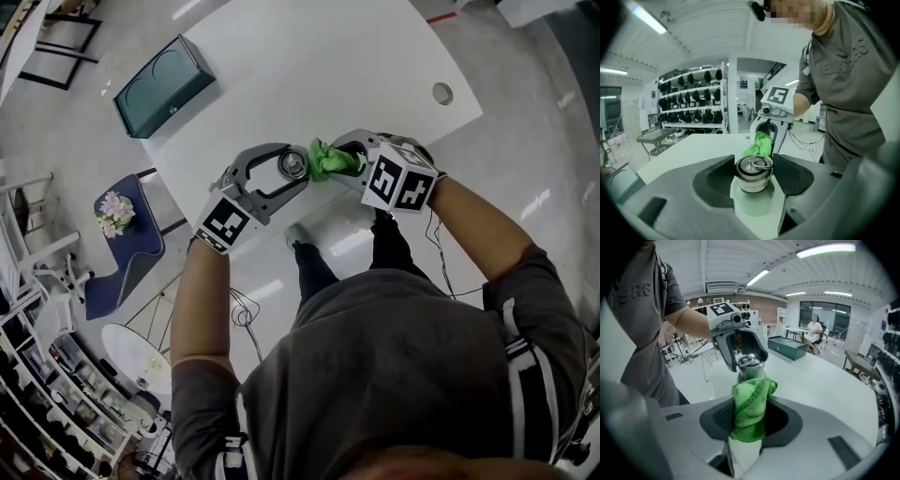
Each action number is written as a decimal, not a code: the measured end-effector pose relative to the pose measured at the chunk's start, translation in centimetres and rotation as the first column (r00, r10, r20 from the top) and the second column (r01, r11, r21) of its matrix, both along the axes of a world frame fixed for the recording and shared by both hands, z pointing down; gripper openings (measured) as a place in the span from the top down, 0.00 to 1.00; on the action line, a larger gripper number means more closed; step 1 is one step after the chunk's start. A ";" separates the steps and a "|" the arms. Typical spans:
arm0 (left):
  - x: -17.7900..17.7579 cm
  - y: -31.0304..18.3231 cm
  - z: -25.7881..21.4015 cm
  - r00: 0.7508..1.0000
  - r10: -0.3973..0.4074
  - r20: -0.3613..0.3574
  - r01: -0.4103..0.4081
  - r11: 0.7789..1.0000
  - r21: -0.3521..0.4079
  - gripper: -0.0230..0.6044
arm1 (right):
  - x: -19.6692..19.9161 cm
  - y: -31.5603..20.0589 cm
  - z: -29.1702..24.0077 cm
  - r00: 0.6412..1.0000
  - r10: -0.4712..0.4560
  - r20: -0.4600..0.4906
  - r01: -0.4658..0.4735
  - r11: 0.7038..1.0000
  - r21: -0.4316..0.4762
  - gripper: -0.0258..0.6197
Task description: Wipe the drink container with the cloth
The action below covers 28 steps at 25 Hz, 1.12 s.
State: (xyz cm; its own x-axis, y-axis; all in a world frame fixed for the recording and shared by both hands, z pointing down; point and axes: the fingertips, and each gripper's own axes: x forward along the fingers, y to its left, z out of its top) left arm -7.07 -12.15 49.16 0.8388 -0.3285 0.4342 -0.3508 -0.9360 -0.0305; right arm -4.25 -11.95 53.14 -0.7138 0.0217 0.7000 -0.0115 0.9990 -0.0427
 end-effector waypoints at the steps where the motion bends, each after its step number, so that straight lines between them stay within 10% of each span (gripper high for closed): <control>1: -0.1 -0.3 0.0 1.000 -0.027 -0.016 0.026 1.000 -0.010 0.57 | -0.3 0.0 -0.1 1.000 0.006 0.002 -0.006 1.000 0.002 0.77; 8: -1.8 -2.0 0.0 0.950 -0.282 -0.133 0.268 0.957 -0.109 0.57 | -1.3 -1.0 3.8 0.992 0.102 -0.076 -0.101 0.995 0.012 0.77; 14: -1.3 -2.1 0.0 0.931 -0.330 -0.159 0.311 0.941 -0.135 0.57 | -1.0 -0.7 7.0 0.984 0.108 -0.142 -0.106 0.994 0.021 0.77; 22: -2.3 -2.6 0.2 0.847 -0.507 -0.160 0.469 0.855 -0.222 0.57 | -0.4 -1.8 -0.2 0.987 0.162 -0.002 -0.162 0.986 0.032 0.77; 28: -2.5 -2.3 0.5 0.818 -0.550 -0.166 0.501 0.824 -0.264 0.57 | -1.7 0.1 2.4 0.990 0.122 -0.072 -0.119 0.992 0.035 0.77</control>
